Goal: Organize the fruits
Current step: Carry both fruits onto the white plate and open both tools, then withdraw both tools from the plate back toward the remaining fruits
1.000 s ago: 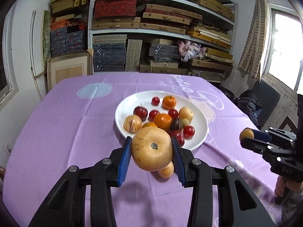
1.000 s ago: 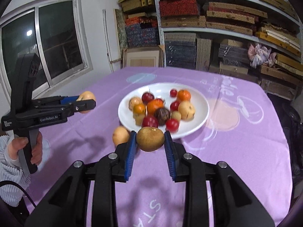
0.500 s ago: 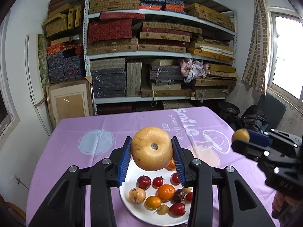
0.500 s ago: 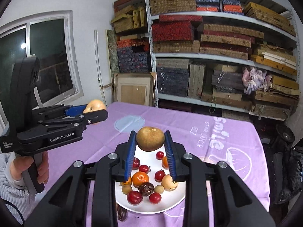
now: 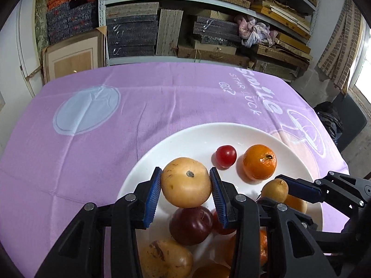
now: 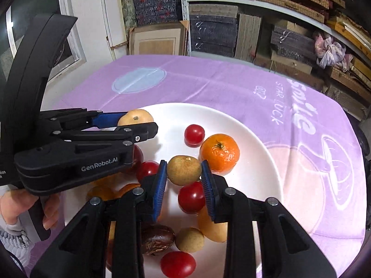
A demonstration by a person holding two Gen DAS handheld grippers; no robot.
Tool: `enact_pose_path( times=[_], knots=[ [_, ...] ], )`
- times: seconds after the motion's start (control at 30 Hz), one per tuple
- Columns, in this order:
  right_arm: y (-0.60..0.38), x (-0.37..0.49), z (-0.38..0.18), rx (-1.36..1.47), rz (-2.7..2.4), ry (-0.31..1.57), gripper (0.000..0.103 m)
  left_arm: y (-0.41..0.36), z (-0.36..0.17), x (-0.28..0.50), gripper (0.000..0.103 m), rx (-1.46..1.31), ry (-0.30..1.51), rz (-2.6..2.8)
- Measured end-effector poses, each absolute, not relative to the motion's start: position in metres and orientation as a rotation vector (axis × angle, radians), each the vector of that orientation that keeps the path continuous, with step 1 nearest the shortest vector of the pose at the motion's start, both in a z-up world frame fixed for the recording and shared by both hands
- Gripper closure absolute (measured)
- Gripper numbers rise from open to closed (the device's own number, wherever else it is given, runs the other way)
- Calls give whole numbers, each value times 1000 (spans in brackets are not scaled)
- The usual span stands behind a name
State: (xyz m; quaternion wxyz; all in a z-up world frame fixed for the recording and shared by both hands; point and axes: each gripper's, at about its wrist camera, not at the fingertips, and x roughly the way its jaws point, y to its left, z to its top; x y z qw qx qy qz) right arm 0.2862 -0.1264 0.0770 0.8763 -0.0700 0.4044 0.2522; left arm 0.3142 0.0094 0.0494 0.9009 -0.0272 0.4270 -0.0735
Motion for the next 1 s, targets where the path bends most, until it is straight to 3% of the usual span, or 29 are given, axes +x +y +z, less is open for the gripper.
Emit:
enact_pose_path(
  times=[0.07,0.1,0.2,0.43,0.53,0.67,0.8,1.0],
  knots=[
    [-123,287,70,-171,522,847,65,11,44,317,60,-60,890,-158],
    [-121,289,67,-176,521,848,55,12,43,319,59,-63,895,-163],
    [-120,291,61,-181,509,832,44,13,46,316,41,-72,874,-157],
    [-132,268,96,-167,488,736,10,19,87,284,33,-78,797,-138],
    [-144,236,125,-152,483,662,4,20,117,249,21,-62,731,-121],
    [-171,181,146,-85,513,607,4,23,145,181,3,-35,629,-87],
    [-207,133,136,53,534,581,4,24,135,121,3,-61,611,-95],
    [-248,94,86,208,475,625,4,15,70,80,3,-112,669,-74]
  ],
)
